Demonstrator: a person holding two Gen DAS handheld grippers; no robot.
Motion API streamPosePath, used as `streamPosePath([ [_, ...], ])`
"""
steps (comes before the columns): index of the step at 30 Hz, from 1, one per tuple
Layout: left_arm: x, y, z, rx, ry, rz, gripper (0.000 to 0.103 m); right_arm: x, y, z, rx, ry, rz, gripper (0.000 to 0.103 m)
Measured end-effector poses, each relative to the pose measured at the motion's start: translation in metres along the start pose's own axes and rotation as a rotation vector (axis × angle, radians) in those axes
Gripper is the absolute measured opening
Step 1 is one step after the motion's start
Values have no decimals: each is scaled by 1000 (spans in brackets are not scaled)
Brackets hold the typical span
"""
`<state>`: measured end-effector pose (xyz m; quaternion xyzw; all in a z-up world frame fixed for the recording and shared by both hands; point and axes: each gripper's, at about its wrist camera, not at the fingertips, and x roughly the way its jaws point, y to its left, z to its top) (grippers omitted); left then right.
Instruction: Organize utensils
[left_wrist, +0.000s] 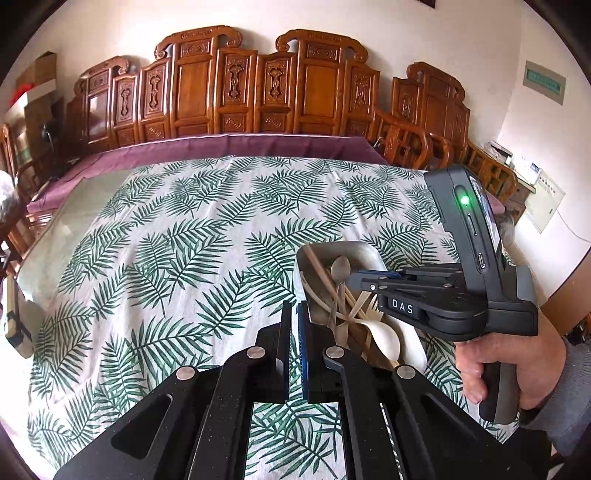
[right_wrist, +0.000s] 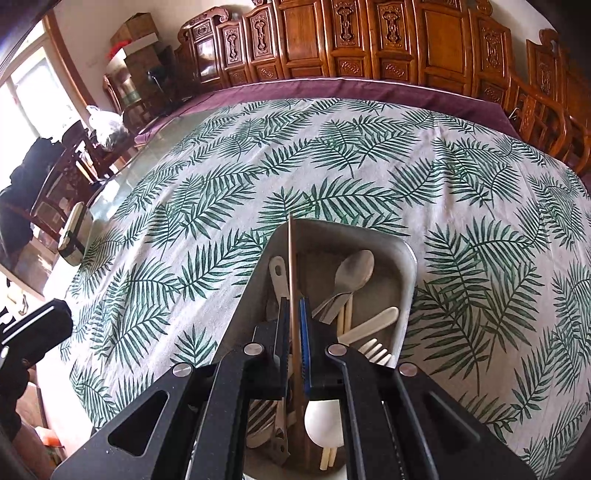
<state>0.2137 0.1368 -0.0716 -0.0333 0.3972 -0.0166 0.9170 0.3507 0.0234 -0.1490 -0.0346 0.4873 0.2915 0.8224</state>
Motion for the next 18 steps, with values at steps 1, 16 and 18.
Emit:
streamPosePath([
  [1,-2,-2,0,2,-1,1,2,-2,-1,-1,1,-1,2,7],
  [16,-42,-42,-13,35,-58,24,49,-104,-21,-62,-1,-125,-64,21],
  [18,-46,-49,-18,38,-65,31,64,-119,-25,-74,2,-153,-86,42],
])
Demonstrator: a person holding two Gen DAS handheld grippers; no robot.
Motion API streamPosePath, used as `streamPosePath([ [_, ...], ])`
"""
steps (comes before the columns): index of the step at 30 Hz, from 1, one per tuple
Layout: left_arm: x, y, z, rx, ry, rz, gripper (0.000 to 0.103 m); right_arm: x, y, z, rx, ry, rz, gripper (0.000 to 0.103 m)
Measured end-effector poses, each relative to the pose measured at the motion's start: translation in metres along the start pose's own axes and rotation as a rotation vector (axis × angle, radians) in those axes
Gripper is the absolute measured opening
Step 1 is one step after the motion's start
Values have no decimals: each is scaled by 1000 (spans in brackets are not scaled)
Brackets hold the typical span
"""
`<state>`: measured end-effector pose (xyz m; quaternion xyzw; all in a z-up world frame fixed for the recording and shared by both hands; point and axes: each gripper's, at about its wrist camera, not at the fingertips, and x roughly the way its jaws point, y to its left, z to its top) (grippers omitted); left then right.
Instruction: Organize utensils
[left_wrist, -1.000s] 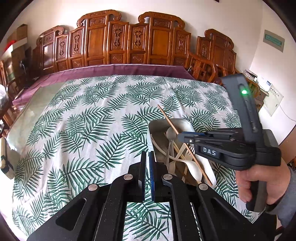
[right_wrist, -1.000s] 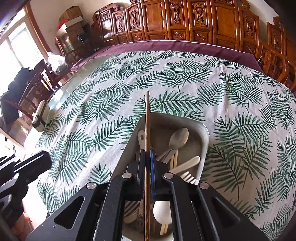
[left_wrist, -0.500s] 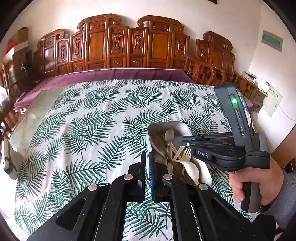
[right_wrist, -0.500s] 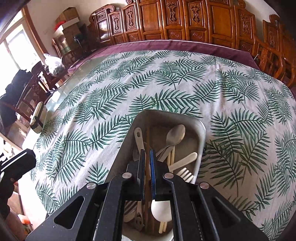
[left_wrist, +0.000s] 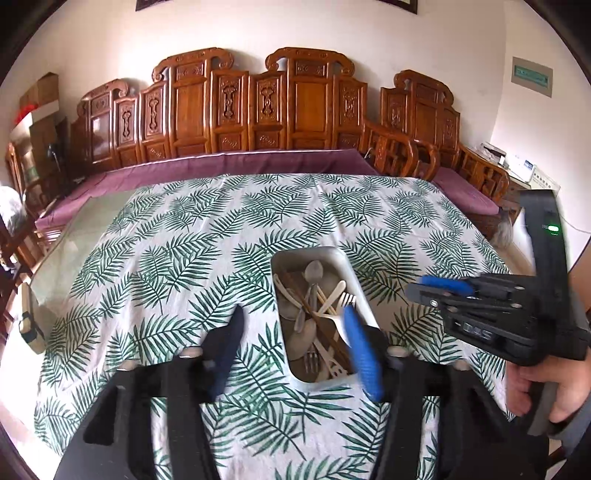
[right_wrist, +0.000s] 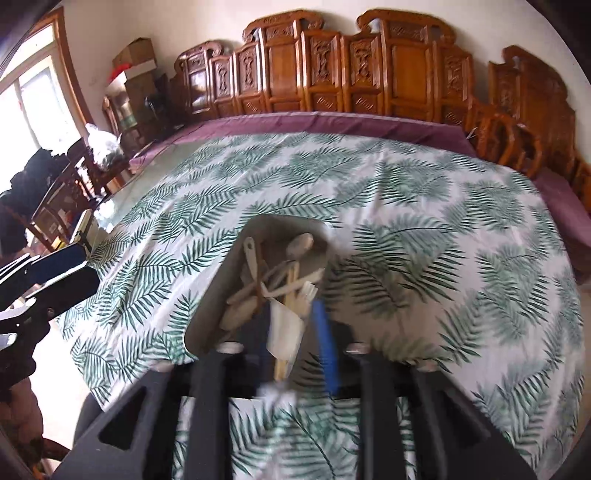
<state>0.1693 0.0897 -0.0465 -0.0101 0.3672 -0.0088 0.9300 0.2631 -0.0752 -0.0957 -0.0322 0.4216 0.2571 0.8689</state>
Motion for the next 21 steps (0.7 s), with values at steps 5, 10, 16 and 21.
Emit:
streamPosePath([
  [5,-13,-19,-11,4,-9,7,91,-36,-14,-22,7,-42,-59,70],
  [10,-26,-36,-20,16,-22,7,95,-73,-26,-42,20,-92,-115,95],
  [16,-54,-56,-26,32,-63,7,95,-117,-31,-64,53,-160,-153,100],
  [21,-86,-71,-25,34,-108,14,95,-161,-29,-74,65,-238,-170,100],
])
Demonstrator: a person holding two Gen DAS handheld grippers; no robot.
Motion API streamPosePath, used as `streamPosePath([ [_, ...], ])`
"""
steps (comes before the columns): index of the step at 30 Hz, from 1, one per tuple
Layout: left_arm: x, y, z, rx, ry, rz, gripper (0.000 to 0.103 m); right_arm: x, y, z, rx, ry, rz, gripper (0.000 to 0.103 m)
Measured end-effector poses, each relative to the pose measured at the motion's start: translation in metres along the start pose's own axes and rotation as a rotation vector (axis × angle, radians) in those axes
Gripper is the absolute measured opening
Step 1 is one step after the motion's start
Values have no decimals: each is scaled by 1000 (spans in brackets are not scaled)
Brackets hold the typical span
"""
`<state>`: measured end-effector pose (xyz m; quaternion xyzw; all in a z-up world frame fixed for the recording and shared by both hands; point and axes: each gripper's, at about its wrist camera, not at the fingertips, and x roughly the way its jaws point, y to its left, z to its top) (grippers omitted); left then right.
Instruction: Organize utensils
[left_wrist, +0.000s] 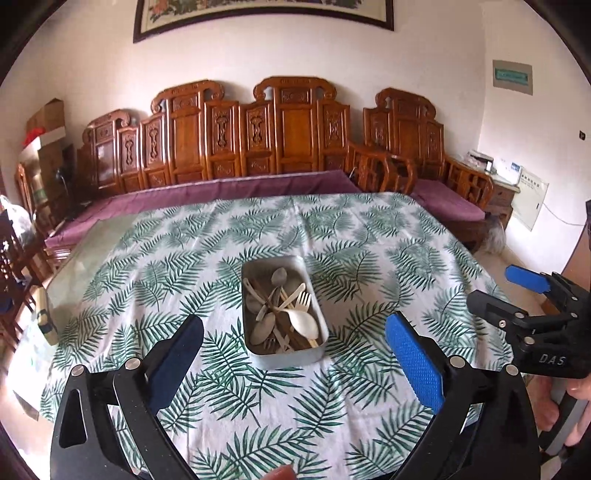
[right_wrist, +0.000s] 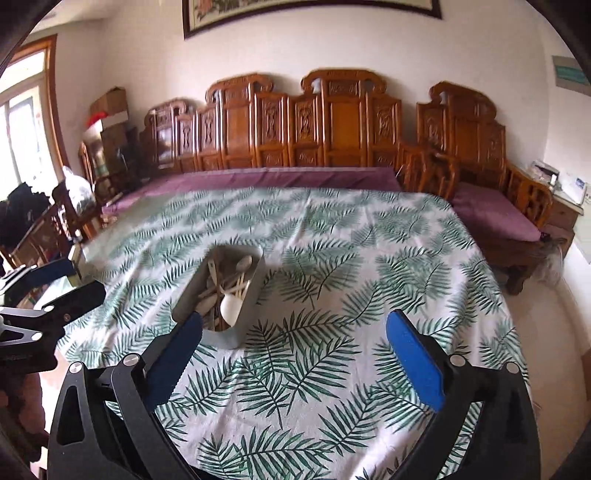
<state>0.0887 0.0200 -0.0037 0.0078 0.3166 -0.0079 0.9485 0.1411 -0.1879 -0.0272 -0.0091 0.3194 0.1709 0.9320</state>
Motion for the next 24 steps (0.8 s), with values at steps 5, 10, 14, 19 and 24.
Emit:
streamPosePath([
  [5,-30,-10,7,3,-48,-5,95,-46,-1,6,2,-87,-15,100],
  [10,-61,-17,14,8,-103,-4,95,-81,1,8,8,-156,-21,100],
  [14,-85,-21,16,4,-147,2,95,-102,5,9,9,-194,-25,100],
  [19,-100,-23,16,2,-177,18,95,-117,4,8,14,-223,-28,100],
  [24,-100,-25,14,5,-177,24,95,-120,3,6,15,-226,-29,100],
])
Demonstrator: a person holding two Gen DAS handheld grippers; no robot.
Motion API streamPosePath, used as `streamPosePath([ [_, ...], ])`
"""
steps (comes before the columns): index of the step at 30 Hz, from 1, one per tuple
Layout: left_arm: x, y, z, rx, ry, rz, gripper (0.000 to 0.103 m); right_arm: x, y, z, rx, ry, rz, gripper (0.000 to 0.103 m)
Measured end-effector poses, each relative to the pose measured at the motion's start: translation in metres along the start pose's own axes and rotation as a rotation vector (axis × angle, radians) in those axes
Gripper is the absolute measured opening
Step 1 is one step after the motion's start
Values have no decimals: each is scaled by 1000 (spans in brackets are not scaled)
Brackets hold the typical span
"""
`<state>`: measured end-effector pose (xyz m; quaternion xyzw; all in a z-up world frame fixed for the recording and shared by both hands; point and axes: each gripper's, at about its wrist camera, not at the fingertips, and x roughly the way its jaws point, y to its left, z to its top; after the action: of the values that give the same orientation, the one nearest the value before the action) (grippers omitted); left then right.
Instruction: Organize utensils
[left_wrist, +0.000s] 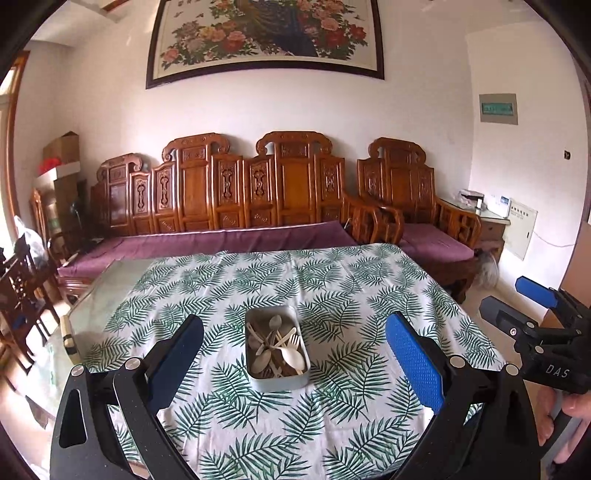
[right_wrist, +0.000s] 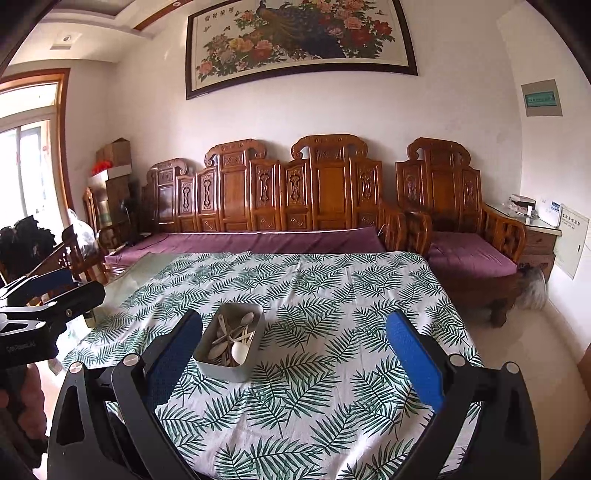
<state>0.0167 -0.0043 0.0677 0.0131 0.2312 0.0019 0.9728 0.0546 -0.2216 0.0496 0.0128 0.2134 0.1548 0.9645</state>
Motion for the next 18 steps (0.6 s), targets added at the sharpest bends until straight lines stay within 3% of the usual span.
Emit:
streamPosePath([
  [18,-1,-2,-4,-4,-6,15,95,1,-2,-1,4,1,-2,100],
])
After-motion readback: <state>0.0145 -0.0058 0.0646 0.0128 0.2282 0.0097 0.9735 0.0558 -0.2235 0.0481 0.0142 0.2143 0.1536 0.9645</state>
